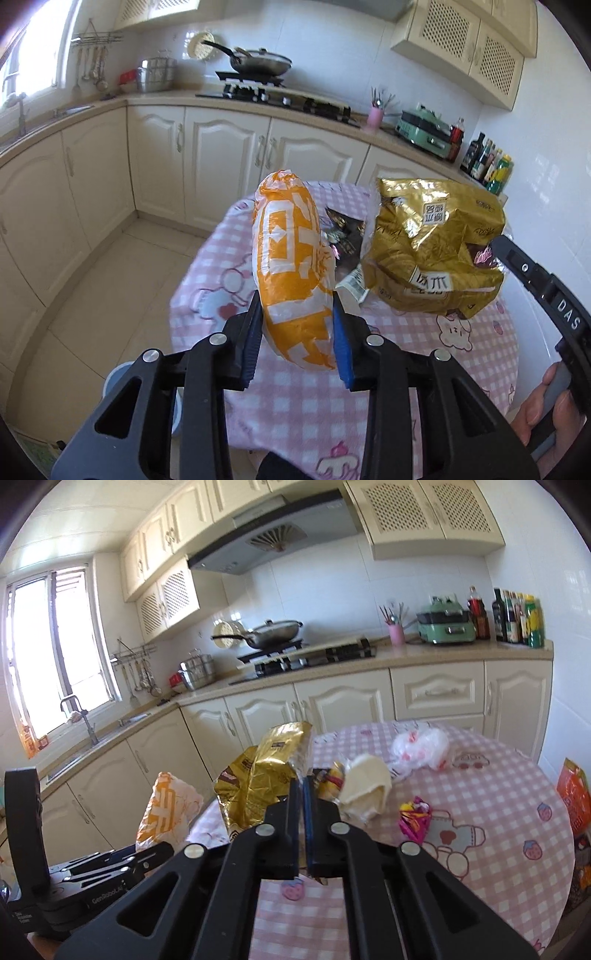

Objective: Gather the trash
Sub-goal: 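Carry both bags over the blue bucket and open both tools to drop them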

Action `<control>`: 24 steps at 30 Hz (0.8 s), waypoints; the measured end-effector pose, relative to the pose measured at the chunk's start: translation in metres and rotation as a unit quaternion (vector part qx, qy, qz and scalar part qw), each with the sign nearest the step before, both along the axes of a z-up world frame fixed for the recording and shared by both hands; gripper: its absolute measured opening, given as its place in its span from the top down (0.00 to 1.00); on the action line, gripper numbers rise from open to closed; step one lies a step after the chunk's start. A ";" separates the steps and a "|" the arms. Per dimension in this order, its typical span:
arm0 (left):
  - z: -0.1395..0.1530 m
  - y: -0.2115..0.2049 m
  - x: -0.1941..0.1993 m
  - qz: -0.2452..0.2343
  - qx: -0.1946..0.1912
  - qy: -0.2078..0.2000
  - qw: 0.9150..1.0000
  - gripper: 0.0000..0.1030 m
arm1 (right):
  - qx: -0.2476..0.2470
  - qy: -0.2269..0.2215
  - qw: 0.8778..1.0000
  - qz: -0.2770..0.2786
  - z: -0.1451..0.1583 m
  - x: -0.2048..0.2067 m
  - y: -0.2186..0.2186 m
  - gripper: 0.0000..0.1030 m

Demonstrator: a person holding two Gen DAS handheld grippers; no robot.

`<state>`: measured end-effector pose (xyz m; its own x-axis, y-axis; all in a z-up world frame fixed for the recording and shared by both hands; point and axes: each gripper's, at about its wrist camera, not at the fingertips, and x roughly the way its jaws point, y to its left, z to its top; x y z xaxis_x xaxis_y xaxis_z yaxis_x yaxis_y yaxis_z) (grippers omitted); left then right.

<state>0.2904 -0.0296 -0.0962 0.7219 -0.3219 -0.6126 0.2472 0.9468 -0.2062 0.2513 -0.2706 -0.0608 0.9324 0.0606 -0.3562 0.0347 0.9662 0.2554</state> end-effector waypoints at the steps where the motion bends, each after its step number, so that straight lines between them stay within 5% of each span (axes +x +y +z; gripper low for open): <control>1: 0.004 0.009 -0.006 0.006 -0.002 -0.005 1.000 0.69 | -0.008 -0.012 1.000 0.002 0.007 -0.005 0.008 0.97; 6: 0.017 0.048 -0.027 0.044 -0.006 -0.022 0.999 0.69 | -0.017 -0.044 0.998 0.047 0.036 -0.018 0.052 0.97; 12: 0.009 0.104 -0.039 0.101 -0.005 -0.012 0.995 0.69 | -0.016 -0.016 0.990 0.137 0.029 -0.001 0.123 0.97; 24: -0.095 0.222 -0.006 0.217 0.002 0.118 0.969 0.69 | -0.055 0.161 0.949 0.264 -0.102 0.078 0.292 0.97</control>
